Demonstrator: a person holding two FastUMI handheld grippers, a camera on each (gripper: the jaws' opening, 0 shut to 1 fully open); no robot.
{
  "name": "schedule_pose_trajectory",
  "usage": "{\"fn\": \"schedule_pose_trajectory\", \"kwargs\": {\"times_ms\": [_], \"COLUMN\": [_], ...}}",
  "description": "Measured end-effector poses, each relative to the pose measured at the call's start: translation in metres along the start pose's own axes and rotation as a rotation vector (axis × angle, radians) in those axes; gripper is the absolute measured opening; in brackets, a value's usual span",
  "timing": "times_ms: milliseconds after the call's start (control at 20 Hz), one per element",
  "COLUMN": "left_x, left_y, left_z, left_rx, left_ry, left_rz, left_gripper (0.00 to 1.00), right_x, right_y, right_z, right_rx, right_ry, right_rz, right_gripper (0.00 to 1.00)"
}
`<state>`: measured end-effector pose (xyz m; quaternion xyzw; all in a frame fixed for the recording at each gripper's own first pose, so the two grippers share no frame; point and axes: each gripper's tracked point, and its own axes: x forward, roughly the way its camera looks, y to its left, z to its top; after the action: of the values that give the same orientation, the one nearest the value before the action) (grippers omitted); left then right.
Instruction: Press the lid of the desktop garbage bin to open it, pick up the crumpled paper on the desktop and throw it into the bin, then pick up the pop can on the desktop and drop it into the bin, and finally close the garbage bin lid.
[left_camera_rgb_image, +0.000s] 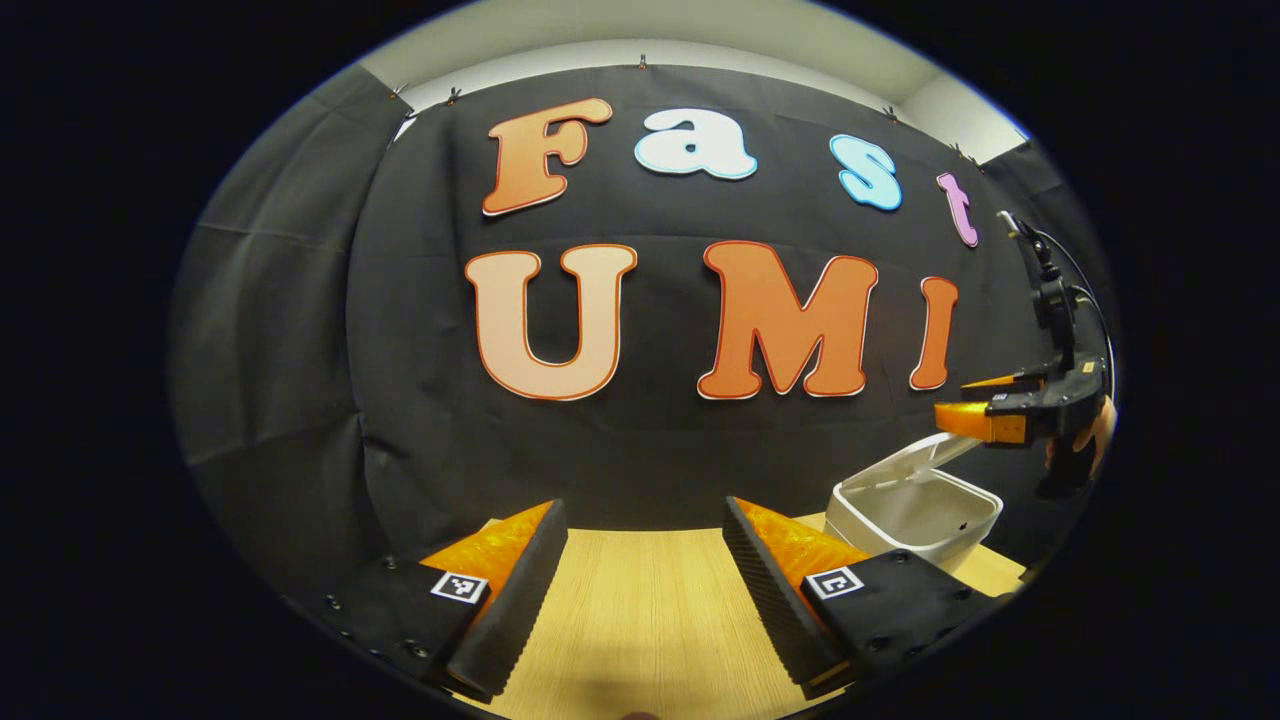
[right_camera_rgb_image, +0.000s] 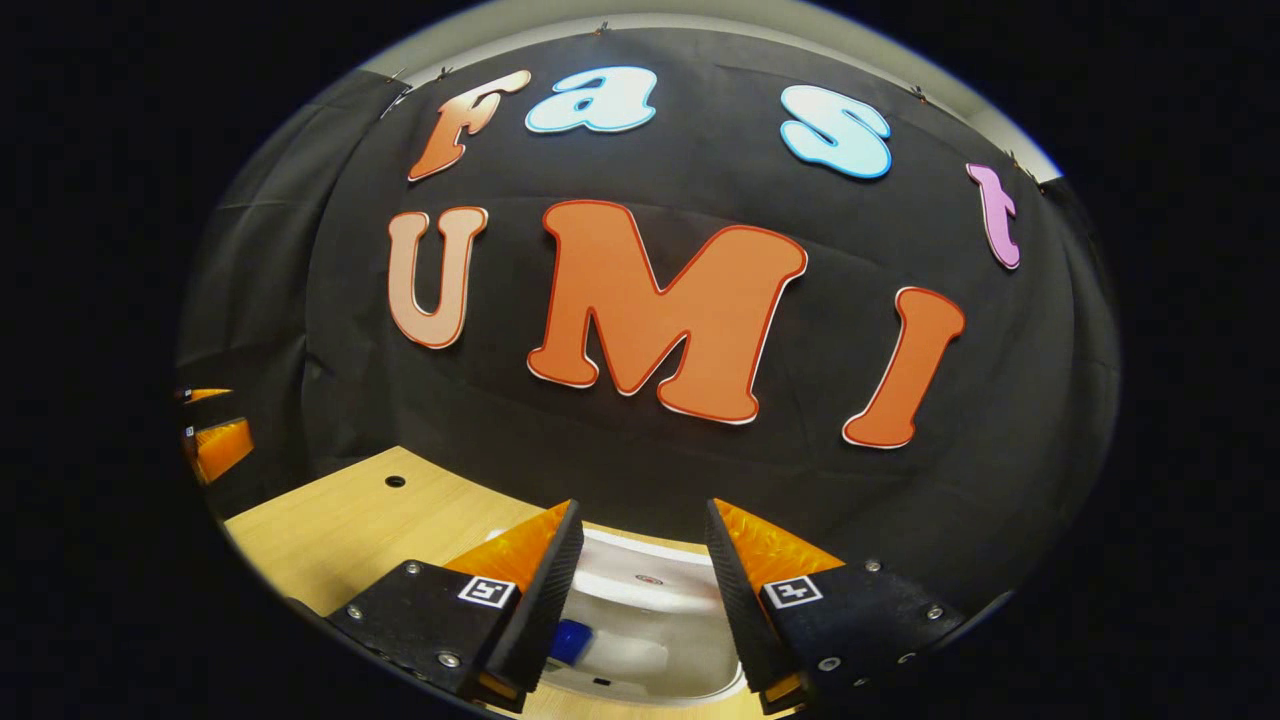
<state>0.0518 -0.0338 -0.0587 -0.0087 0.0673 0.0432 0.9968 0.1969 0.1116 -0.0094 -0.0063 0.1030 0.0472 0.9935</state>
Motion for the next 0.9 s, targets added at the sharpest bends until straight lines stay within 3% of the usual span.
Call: {"fn": "schedule_pose_trajectory", "kwargs": {"times_ms": [550, 600, 650, 900], "left_x": [0.004, 0.004, 0.005, 0.005], "left_y": [-0.02, -0.022, -0.022, -0.02], "left_z": [-0.009, -0.011, -0.011, -0.013], "left_rx": [0.016, 0.017, 0.019, 0.013], "left_ry": [0.021, 0.024, 0.025, 0.029], "left_rz": [-0.044, -0.047, -0.048, -0.039], "left_gripper": [1.0, 0.95, 1.0, 1.0], "right_x": [-0.015, -0.017, -0.019, -0.021], "right_y": [0.026, 0.031, 0.033, 0.038], "right_z": [-0.07, -0.075, -0.081, -0.093], "right_rx": [0.056, 0.063, 0.063, 0.073], "right_ry": [0.115, 0.126, 0.135, 0.153], "right_rz": [0.021, 0.026, 0.025, 0.028], "right_gripper": [0.75, 0.76, 0.75, 0.76]}}
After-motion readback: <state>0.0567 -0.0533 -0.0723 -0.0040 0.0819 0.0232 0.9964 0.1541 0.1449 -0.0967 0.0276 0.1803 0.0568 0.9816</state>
